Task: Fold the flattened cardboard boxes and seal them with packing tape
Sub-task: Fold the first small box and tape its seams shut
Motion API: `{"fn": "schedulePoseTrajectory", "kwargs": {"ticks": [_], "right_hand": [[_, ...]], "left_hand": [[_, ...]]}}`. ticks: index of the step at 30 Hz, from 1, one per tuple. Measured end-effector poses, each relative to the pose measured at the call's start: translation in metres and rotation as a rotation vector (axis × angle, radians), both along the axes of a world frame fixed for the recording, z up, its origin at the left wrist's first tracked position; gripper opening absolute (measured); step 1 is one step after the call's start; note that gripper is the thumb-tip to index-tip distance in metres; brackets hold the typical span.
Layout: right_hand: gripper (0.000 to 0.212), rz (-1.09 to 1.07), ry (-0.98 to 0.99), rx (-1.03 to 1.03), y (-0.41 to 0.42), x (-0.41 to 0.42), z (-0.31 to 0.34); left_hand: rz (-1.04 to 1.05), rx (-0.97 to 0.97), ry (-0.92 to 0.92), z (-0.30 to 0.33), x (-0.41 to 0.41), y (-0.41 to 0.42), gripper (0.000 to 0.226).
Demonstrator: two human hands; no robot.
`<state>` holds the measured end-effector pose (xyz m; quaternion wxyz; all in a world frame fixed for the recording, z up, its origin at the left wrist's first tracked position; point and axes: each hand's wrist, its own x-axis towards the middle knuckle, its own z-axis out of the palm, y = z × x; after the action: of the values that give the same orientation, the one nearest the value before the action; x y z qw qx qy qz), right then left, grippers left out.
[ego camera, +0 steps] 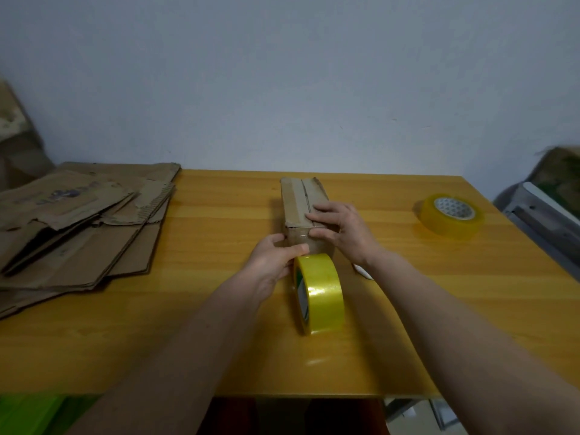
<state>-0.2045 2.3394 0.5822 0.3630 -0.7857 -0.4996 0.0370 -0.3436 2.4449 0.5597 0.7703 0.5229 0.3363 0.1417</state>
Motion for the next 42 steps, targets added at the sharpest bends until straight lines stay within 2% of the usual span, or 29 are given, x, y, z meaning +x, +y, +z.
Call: {"fn": "schedulePoseTrajectory", "kwargs": {"ticks": [6, 11, 12, 15, 16, 18, 20, 22, 25, 29, 33, 37, 39, 42], "right_hand": [[0.052, -0.022, -0.012, 0.029, -0.003, 0.003, -0.008], [0.058, 0.009, -0.037, -0.083, -0.001, -0.001, -0.001], [0.057, 0.002, -0.026, -0.037, -0.004, -0.004, 0.001], [0.038, -0.120, -0.006, 0.318, -0.015, -0.024, 0.005], [0.028, -0.150, 0.063, 0.373, -0.020, -0.033, 0.008], [0.014, -0.122, 0.322, 0.285, -0.029, -0.048, 0.013], [0.015, -0.056, 0.558, 0.144, -0.035, -0.056, 0.012], [0.016, -0.035, 0.712, 0.168, -0.039, -0.060, 0.010], [0.024, -0.055, 0.831, 0.270, -0.037, -0.065, 0.010], [0.027, -0.089, 0.858, 0.328, -0.034, -0.075, 0.013], [0.014, -0.134, 0.858, 0.325, -0.031, -0.080, 0.015], [0.010, -0.214, 0.854, 0.352, -0.031, -0.080, 0.011], [0.010, -0.218, 0.833, 0.352, -0.032, -0.081, 0.010], [0.012, -0.206, 0.795, 0.341, -0.034, -0.081, 0.011]], "left_hand": [[-0.053, 0.015, 0.030, 0.013, -0.012, -0.004, 0.044], [-0.118, 0.125, -0.002, 0.017, -0.023, -0.008, 0.018], [-0.115, 0.153, -0.002, 0.017, -0.025, -0.010, 0.016], [-0.096, 0.246, -0.003, 0.017, -0.027, -0.014, 0.014], [-0.084, 0.263, -0.009, 0.017, -0.028, -0.016, 0.013], [-0.070, 0.294, -0.021, 0.020, -0.030, -0.021, 0.011], [-0.062, 0.320, -0.053, 0.022, -0.031, -0.025, 0.008], [-0.050, 0.360, -0.099, 0.026, -0.033, -0.030, 0.005], [-0.006, 0.546, -0.124, 0.031, -0.036, -0.039, 0.008], [0.116, 0.746, -0.087, 0.038, -0.039, -0.042, 0.009], [0.092, 0.589, -0.187, 0.040, -0.043, -0.045, 0.014], [0.170, 0.527, -0.159, 0.045, -0.046, -0.049, 0.052], [0.141, 0.625, -0.195, 0.046, -0.048, -0.049, 0.050], [0.047, 0.830, -0.196, 0.043, -0.050, -0.049, 0.033]]}}
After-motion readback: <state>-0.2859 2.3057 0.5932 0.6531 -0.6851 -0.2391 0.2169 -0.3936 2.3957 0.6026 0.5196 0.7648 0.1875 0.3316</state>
